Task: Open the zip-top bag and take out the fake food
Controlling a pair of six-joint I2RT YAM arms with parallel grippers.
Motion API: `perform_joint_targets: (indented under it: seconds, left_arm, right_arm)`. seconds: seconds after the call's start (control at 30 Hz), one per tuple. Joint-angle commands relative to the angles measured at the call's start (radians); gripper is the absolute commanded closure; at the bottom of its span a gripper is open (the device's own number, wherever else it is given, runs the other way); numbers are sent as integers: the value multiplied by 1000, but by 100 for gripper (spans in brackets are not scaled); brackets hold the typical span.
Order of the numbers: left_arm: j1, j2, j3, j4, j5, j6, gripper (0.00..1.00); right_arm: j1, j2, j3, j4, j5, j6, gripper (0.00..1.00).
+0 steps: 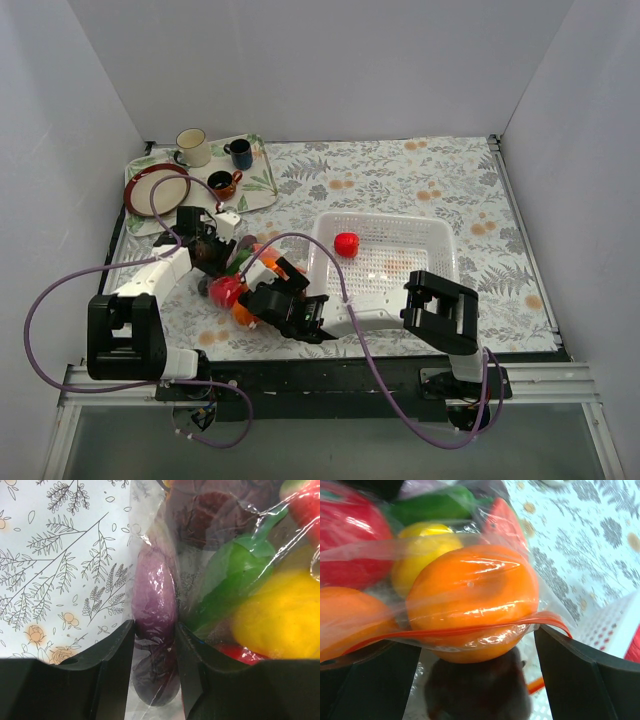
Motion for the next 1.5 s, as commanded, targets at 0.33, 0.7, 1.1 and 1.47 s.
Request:
perform_joint_targets:
  seconds: [0.33,0.7,1.1,1.47]
  left_arm:
    - [-7,-21,-67,-56,4,38,65]
    - [-7,-23,-72,-55,1,22,66]
    - [-7,-34,-82,-52,-1,25,67]
    - [-7,-18,-55,-58,4,10,67]
  right_arm:
    - [6,-92,-94,-305,41,277,2]
    - [47,-65,4,-331,-51,160,1]
    - [75,-393,-46,-452,-27,151,1]
    - [176,-565,-240,-622,-153,416,1]
